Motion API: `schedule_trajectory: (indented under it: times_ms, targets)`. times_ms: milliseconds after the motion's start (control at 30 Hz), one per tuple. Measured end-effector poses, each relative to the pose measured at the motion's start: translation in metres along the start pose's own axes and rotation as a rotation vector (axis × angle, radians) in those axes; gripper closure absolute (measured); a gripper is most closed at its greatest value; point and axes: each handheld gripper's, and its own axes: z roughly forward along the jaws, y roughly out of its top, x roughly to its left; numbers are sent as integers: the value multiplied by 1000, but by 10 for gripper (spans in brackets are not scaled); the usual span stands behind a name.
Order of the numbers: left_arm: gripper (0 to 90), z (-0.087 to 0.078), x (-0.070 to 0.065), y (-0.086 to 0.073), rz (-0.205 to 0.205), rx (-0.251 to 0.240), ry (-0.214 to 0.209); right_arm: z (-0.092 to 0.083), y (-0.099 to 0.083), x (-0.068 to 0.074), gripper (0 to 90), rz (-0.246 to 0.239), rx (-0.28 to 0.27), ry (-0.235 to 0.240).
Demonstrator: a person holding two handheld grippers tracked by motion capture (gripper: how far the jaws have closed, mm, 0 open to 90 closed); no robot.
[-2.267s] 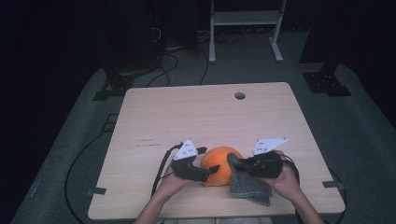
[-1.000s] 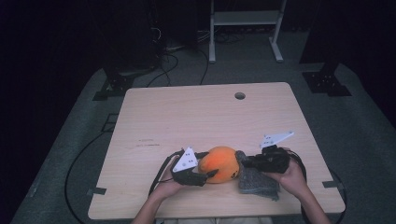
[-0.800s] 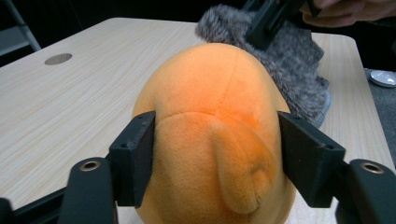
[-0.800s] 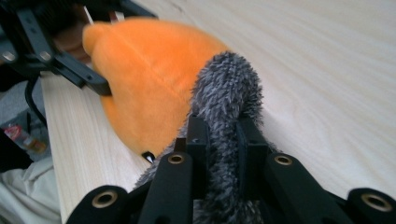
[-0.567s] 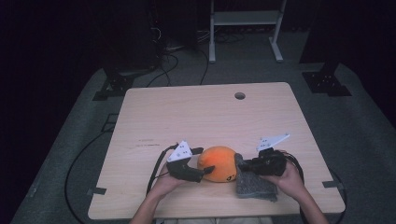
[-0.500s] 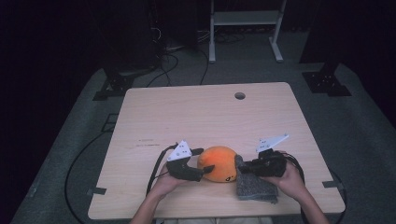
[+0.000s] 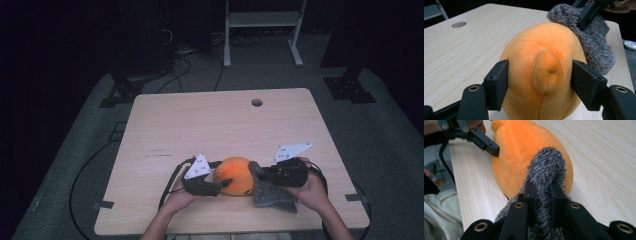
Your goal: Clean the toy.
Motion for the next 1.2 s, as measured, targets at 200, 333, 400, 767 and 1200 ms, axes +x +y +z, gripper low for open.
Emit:
schedule_trajectory:
  times_ms: [200, 333, 400, 767, 1200]
  targets:
    - [349, 4, -16, 8, 110, 25, 22, 1, 22, 24, 787, -88, -29, 11]
    - [353, 7, -27, 12, 190, 33, 25, 8, 42, 49, 787, -167, -50, 48]
    - [350, 8, -31, 14, 231, 57, 44, 12, 47, 58, 787, -213, -27, 23]
    - [359, 1, -13, 3, 136, 36, 26, 1, 10, 14, 791, -33, -40, 25]
    - [169, 2, 4, 13, -167, 26, -8, 9, -8, -3, 790, 44, 4, 42]
